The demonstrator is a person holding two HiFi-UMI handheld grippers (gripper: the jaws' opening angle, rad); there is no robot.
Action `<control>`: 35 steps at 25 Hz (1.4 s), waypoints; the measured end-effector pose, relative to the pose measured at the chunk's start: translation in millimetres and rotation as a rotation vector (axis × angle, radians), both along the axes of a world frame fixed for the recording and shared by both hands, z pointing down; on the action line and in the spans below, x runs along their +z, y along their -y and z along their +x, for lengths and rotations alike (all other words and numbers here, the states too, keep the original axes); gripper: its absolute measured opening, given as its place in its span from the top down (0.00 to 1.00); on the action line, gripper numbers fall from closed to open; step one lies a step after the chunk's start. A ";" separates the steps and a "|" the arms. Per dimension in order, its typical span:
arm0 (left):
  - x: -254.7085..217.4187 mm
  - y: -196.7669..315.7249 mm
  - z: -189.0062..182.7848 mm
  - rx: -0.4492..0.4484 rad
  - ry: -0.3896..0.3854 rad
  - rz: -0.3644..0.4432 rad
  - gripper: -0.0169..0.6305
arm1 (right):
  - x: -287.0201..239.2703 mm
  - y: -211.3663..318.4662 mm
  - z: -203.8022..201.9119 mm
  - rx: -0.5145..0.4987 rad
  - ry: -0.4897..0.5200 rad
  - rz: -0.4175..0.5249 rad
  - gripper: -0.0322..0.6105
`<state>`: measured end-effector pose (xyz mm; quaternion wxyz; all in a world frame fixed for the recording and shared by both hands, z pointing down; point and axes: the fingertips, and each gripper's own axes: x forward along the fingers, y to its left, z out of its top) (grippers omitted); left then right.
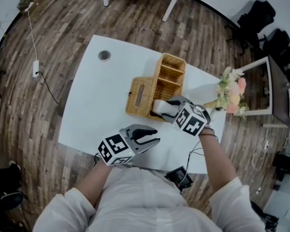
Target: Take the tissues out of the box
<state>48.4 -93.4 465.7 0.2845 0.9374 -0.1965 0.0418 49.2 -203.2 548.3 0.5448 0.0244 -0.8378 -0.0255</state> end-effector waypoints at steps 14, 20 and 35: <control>-10.3 -7.1 6.7 0.027 0.008 0.023 0.82 | -40.2 -6.9 7.8 0.126 0.143 0.057 0.59; -12.5 -11.8 12.2 0.035 0.008 0.027 0.82 | -47.8 -11.3 12.6 0.174 0.192 0.066 0.59; -19.3 -12.6 12.9 0.047 0.006 0.041 0.82 | -120.4 -13.8 1.7 0.343 0.488 0.104 0.59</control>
